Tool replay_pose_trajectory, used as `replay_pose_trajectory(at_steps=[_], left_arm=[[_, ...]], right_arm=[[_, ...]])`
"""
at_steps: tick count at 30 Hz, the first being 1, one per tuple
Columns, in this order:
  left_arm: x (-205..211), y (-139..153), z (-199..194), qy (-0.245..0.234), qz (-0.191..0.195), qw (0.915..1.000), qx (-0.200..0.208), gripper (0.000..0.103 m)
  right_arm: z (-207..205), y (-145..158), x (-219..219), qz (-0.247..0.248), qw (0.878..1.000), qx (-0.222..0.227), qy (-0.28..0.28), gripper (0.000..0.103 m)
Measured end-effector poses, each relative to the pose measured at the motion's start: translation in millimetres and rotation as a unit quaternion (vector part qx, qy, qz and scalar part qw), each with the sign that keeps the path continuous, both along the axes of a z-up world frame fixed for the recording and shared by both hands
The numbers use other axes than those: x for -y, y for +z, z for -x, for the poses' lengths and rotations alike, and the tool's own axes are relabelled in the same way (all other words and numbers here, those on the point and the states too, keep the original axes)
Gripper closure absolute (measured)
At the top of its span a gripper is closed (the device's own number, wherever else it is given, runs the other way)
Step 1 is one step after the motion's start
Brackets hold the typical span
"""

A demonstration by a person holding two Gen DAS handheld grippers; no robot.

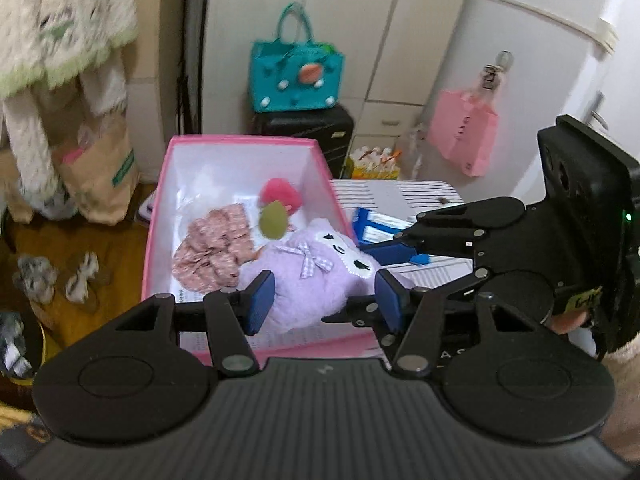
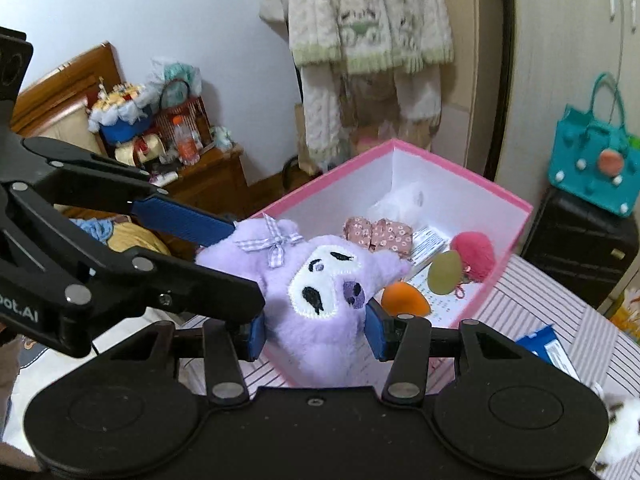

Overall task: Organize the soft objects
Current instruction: 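Lift the purple plush with both grippers and carry it into the pink box, then open both grippers to release the purple plush into the box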

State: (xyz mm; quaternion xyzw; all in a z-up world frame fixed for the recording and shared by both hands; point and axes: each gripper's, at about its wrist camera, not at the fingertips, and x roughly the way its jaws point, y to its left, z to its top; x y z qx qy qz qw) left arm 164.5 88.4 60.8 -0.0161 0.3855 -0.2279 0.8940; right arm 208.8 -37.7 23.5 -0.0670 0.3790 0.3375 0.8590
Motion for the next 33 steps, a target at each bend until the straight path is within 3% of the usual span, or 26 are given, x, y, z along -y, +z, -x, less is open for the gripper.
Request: replay_pose_trajectory(at_steps=[6, 12, 16, 22, 26, 29, 33], left_arm=[[-28.8, -31.8, -60.1, 0.032, 0.054, 0.9944, -0.085, 0.05], [-39.7, -61.4, -86.4, 0.046, 0.059, 0.9876, -0.138, 0.05], [-40.3, -71.1, -96.0, 0.044, 0.069, 0.9828, -0.166, 0.05], [-28.5, -82.5, -105.1, 0.041, 0.061, 0.9808, -0.18, 0.05], [-21.4, -89.8, -107.8, 0.044, 0.059, 0.98, -0.185, 0.047], [-16.5, -88.2, -102.1, 0.051, 0.04, 0.9849, -0.16, 0.045], [-11.3, -78.6, -89.6, 0.049, 0.008, 0.9908, -0.126, 0.042]], right_arm=[[-37.3, -19.7, -32.7, 0.073, 0.996, -0.05, 0.0, 0.049], [-62.8, -31.5, -55.2, 0.131, 0.986, -0.105, 0.013, 0.049], [-65.4, -35.0, -57.6, 0.159, 0.981, -0.109, 0.021, 0.048], [-70.5, -46.6, -55.7, 0.189, 0.975, -0.117, 0.018, 0.043], [-62.6, -49.7, -58.3, 0.227, 0.971, -0.068, 0.018, 0.042], [-55.0, -44.5, -51.8, 0.234, 0.971, -0.04, 0.012, 0.037], [-40.3, -28.4, -32.6, 0.208, 0.978, -0.02, 0.014, 0.037]])
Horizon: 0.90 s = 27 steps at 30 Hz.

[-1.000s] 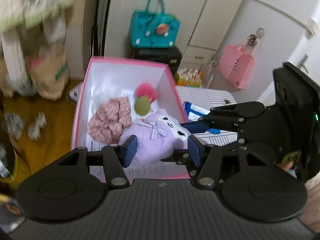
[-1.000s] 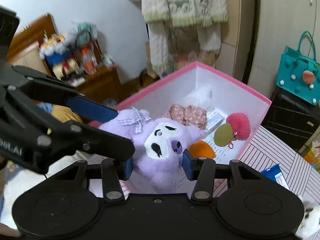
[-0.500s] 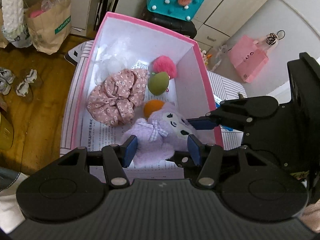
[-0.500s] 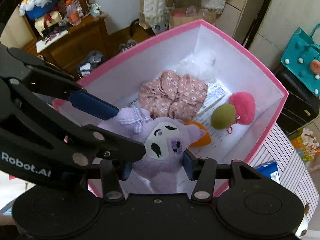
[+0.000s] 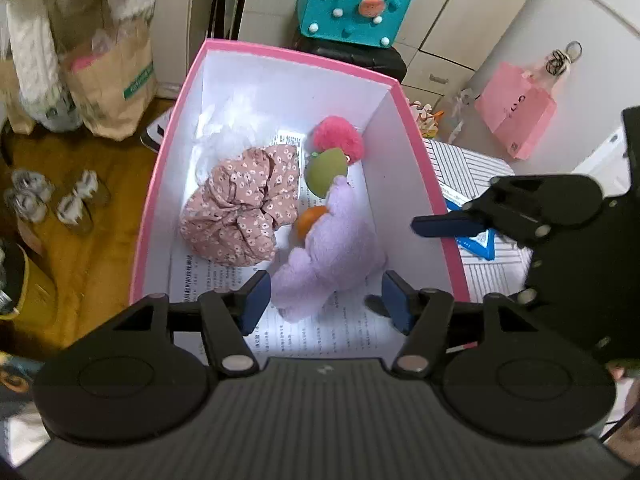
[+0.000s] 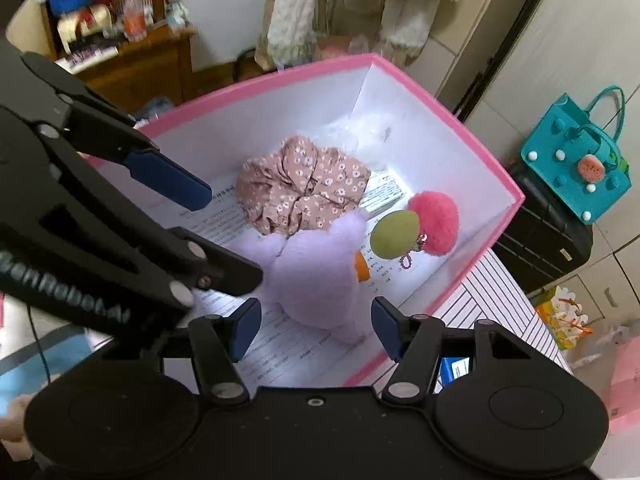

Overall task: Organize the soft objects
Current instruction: 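Open both grippers to release the purple plush into the box, then move both tools back toward the white plush and blue packet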

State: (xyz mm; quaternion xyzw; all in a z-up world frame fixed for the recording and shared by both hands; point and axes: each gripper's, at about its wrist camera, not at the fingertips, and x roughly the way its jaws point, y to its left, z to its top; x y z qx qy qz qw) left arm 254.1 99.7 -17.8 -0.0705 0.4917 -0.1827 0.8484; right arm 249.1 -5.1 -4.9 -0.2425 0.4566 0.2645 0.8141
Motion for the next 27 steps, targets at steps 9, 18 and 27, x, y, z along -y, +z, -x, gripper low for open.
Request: replay_pose_trajectory(at_steps=[9, 18, 27], left_arm=[[7.3, 31.5, 39.4, -0.013, -0.055, 0.9967, 0.057, 0.04], [21.8, 57.8, 76.8, -0.025, -0.09, 0.992, 0.085, 0.038], [34.2, 82.9, 121.1, -0.044, -0.113, 0.9852, 0.121, 0.033]], right_arm=[[43.1, 29.5, 44.5, -0.073, 0.996, 0.046, 0.001, 0.037], [83.0, 54.4, 70.1, -0.092, 0.993, 0.073, 0.009, 0.037], [133.5, 82.3, 97.4, -0.12, 0.987, 0.11, 0.017, 0.037]])
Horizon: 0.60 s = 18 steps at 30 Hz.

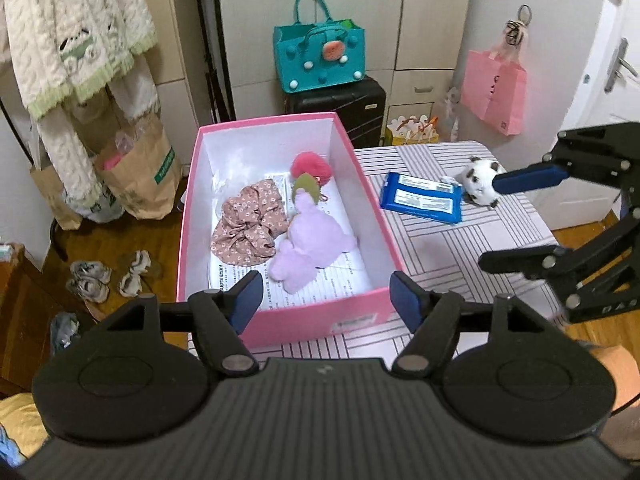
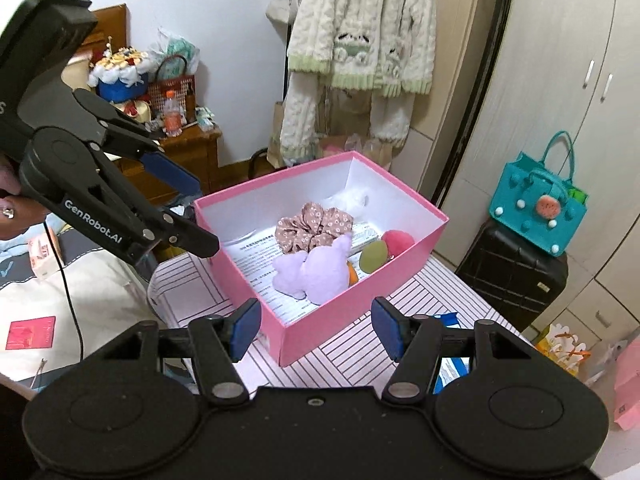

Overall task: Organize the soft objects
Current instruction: 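Move both tools back toward the white plush and blue packet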

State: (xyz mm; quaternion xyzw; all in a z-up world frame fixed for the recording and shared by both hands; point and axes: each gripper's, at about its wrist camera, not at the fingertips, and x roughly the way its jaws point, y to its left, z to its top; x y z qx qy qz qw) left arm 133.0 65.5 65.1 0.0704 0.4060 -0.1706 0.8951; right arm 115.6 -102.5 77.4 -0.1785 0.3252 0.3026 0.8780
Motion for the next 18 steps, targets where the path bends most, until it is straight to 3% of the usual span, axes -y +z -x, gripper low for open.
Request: replay_pose_trajectory(at_steps=[8, 18], left_arm=[[19.5, 5.5, 39.5, -0.034, -0.032, 0.9987, 0.021, 0.029], [51.9, -10.1, 62.2, -0.083, -0.048, 0.9954, 0.0, 0.027]], right_arm=[[40.2, 1.1, 19.5, 0.0, 1.0, 0.021, 0.004, 0.036], [70.4, -19.9, 48.2, 0.003, 1.0, 0.01, -0.01, 0.033]])
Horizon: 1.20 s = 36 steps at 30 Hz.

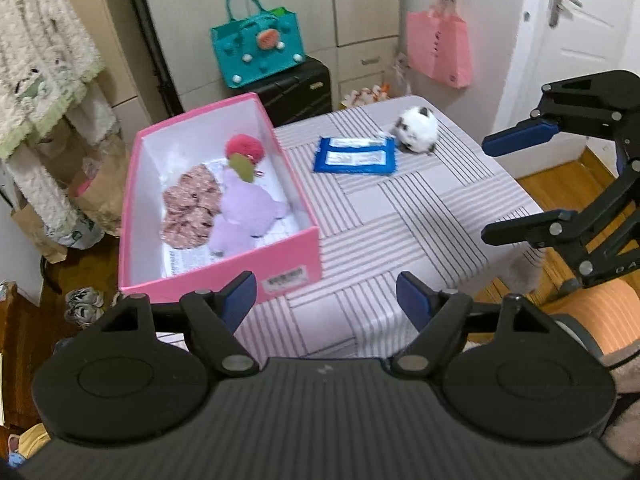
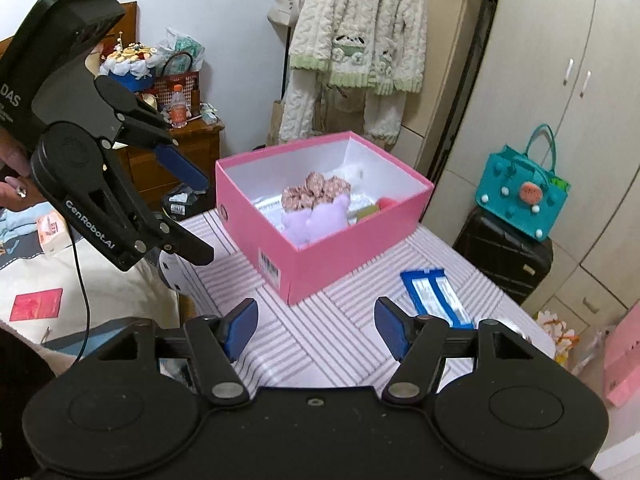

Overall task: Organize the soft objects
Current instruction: 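Move both tools back toward the white plush and blue packet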

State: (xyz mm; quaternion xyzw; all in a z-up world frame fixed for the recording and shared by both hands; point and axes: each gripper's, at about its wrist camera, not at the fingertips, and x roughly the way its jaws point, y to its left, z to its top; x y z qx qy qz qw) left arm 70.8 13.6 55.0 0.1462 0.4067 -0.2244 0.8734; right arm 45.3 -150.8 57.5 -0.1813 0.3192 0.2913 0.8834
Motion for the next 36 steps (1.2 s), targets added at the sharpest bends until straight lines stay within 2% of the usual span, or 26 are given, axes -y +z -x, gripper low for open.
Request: replay_pose_trajectory(at_steps=[12, 16, 19, 26, 31, 36], left_arm=[[43.1, -36.3, 5.0, -0.047, 0.004, 0.9976, -0.049, 0.026], [55.6, -46.6, -5.7, -0.059, 0.014, 0.9966, -0.057, 0.026], [65.2, -54.8, -15.7, -0.063, 0.015, 0.9965, -0.053, 0.026], [84.6, -73.3, -36.8, -0.084, 0.054, 0.993, -0.063, 0.026], [105.1, -80.5, -45.1, -0.102, 0.065, 0.9901, -0.072, 0.026], [122.8, -83.8, -61.8, -0.096, 0.063, 0.9919, -0.054, 0.023]], right_arm=[[7.4, -51.9, 43.6, -0.032, 0.998, -0.046, -0.043, 0.032], [5.6, -66.2, 62.6, -0.032, 0.997, -0.025, -0.062, 0.032], [0.1, -77.3, 78.0, -0.04, 0.996, -0.026, -0.077, 0.032], [-16.8, -98.7, 108.1, -0.064, 0.993, -0.008, -0.103, 0.031], [-35.7, -111.1, 123.4, -0.082, 0.99, -0.002, -0.115, 0.031], [-52.9, -128.1, 138.9, -0.081, 0.989, 0.015, -0.127, 0.029]])
